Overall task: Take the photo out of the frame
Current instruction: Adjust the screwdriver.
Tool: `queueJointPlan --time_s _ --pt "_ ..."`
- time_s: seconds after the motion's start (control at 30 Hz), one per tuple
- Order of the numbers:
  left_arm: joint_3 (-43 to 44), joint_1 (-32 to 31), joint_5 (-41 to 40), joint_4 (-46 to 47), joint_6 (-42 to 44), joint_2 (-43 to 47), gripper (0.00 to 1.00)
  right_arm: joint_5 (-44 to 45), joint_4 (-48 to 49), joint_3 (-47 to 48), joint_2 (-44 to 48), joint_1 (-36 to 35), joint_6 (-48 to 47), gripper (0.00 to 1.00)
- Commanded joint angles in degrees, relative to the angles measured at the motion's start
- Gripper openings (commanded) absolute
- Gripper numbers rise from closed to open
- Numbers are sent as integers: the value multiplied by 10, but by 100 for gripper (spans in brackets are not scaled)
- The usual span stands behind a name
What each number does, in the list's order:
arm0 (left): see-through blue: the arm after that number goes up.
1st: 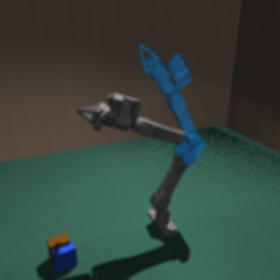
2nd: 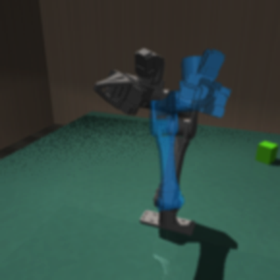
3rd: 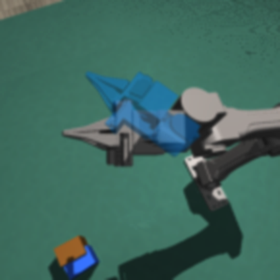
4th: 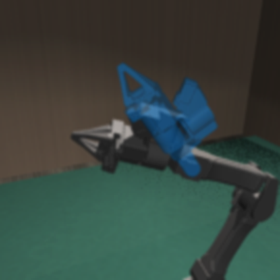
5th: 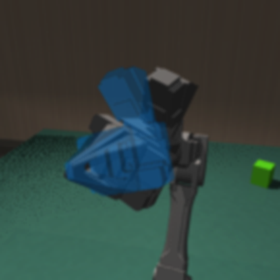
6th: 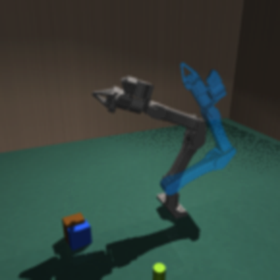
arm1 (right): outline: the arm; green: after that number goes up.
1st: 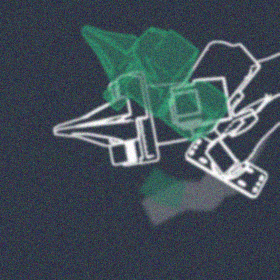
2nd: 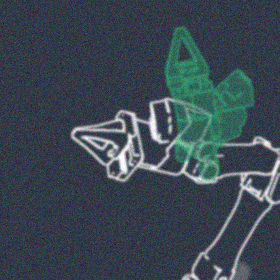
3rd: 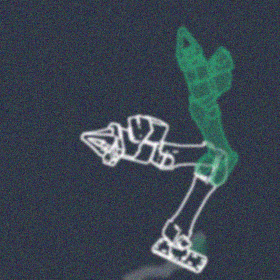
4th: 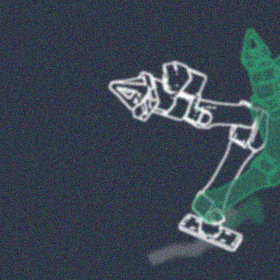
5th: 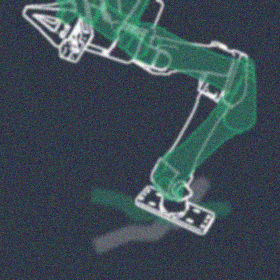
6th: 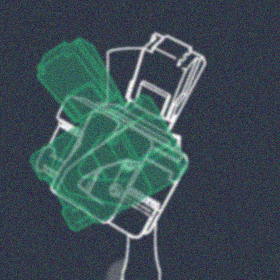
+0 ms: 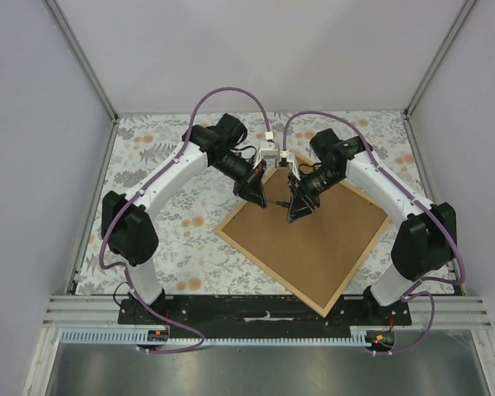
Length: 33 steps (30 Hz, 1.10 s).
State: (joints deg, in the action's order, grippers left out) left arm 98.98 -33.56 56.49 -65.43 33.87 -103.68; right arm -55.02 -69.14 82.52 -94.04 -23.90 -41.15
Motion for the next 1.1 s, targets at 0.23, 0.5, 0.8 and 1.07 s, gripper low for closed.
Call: queueJointPlan --time_s 0.23,0.5,0.8,1.07 --pt "-75 22 85 201 -199 35 2 -130 200 -67 78 77 183 62" --pt "-121 66 156 285 -302 33 2 -69 311 -153 143 78 172 63" --pt "-169 74 190 365 -374 50 2 -29 369 -170 144 61 189 62" --pt "-211 77 213 432 -422 72 2 -19 389 -170 126 45 198 60"
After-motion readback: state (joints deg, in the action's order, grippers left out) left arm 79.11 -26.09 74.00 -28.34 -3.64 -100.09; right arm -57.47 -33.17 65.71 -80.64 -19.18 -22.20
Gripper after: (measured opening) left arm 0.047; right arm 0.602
